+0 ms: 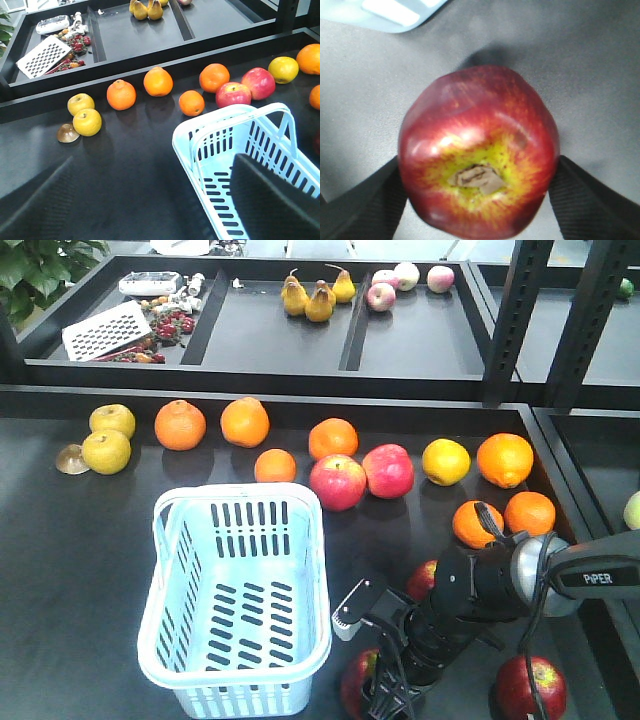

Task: Pick three apples into basket with both arms
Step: 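Reach the right gripper down and grasp the red apple nearest the robot, then carry the red apple over the basket and release it with the right gripper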

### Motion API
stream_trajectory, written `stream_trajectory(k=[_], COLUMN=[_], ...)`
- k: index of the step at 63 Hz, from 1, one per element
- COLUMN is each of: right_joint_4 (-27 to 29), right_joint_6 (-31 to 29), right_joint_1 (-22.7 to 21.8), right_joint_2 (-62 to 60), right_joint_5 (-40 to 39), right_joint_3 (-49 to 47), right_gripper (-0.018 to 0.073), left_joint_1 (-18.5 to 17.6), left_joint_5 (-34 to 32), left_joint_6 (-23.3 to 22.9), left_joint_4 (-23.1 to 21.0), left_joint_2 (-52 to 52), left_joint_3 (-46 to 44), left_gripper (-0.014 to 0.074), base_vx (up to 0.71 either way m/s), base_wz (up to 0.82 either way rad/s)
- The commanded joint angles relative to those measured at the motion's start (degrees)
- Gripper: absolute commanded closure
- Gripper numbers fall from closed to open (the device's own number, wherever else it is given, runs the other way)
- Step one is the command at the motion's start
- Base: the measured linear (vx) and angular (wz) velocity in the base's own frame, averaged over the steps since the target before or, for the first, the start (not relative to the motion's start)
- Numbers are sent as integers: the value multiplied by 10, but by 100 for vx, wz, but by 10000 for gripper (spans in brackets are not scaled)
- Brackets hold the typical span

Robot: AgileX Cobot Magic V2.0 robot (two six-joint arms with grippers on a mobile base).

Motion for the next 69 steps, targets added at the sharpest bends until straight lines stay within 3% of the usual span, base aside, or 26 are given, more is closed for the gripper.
stream_trajectory(k=[1,17,28,36,42,47,59,69], right_joint_4=[5,-13,-88,-157,-164,-145,-45,82], right_joint_6=[-6,15,71,146,175,177,165,77], right_joint_1=[-1,-1,-1,-1,-1,-1,-1,18], right_joint_2=[-26,-63,-106,-150,-189,-222,-303,-341], right_joint_5=[6,52,104,158,175,175,155,118], right_joint_3=[-11,-11,-11,-11,-11,-11,-11,-11], right_gripper=[225,225,225,225,225,225,225,225], left_joint_1=[1,1,1,1,1,1,1,1], left_joint_5=[-35,-35,-35,-35,-35,-35,-35,-35], left_joint_6=[-6,-6,-6,-6,-6,-6,-6,-6], left_joint_4=[1,1,1,1,1,1,1,1], left_joint_2=[0,0,0,0,0,0,0,0], left_joint_3=[-16,-16,-16,-16,-16,-16,-16,-16], left_gripper=[6,6,6,6,6,6,6,6], base_vx=[0,0,0,0,0,0,0,0], base_wz=[0,0,0,0,0,0,0,0])
